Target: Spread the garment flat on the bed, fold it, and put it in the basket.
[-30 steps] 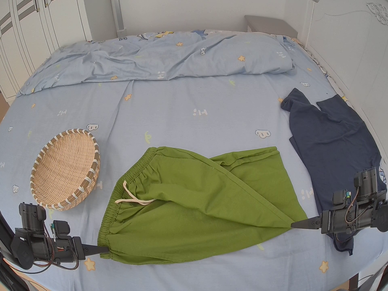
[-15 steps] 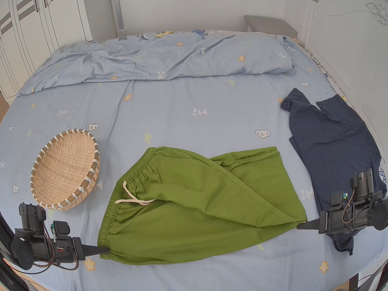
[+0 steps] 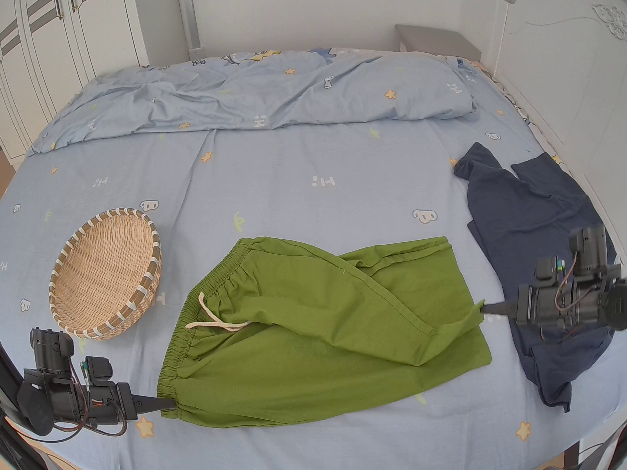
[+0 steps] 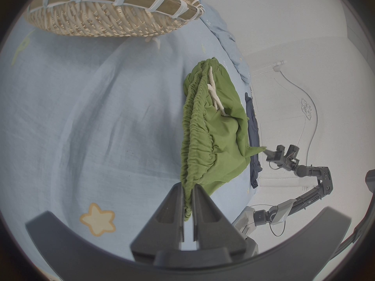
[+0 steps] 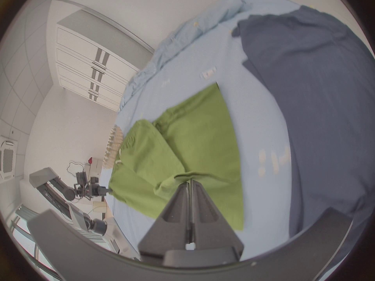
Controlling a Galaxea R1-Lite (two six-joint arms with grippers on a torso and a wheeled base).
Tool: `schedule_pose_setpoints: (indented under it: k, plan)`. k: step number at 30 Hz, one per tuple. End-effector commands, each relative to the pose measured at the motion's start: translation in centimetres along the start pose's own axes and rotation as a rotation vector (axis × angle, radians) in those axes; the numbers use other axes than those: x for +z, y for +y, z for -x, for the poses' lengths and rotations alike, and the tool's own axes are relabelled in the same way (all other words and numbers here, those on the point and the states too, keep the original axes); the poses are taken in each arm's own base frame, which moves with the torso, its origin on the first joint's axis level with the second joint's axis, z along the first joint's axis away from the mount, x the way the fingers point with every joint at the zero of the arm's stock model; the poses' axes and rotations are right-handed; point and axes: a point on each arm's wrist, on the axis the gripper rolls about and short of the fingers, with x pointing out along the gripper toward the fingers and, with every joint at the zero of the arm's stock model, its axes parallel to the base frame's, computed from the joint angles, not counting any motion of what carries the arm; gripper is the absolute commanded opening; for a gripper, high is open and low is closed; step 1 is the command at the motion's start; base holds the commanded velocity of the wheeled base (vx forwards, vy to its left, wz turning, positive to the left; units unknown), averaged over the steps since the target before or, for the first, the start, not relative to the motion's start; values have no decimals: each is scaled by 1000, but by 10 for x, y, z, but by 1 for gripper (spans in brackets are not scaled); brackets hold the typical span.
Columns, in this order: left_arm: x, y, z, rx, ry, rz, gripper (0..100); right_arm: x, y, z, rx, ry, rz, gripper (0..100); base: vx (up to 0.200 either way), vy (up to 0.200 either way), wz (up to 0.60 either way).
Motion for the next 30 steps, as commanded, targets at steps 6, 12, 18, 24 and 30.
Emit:
schedule_pose_setpoints:
  k: [6, 12, 18, 24, 30]
  plan:
    - [1, 2, 0, 7, -4, 10, 0, 118, 15, -15, 22, -140, 79, 0, 0, 0, 0]
    - [2, 4, 2, 14, -18, 18, 0, 139, 10, -30, 15, -96, 50, 0, 0, 0, 0]
    - [3, 4, 1, 13, -18, 16, 0, 113, 11, -18, -2, -39, 13, 0, 0, 0, 0]
    - [2, 4, 0, 12, -4, 20, 0, 48, 10, 20, -46, 45, -86, 100, 0, 0, 0]
    - [0, 4, -1, 9, 3, 19, 0, 12, 9, 42, -54, 72, -141, 100, 0, 0, 0]
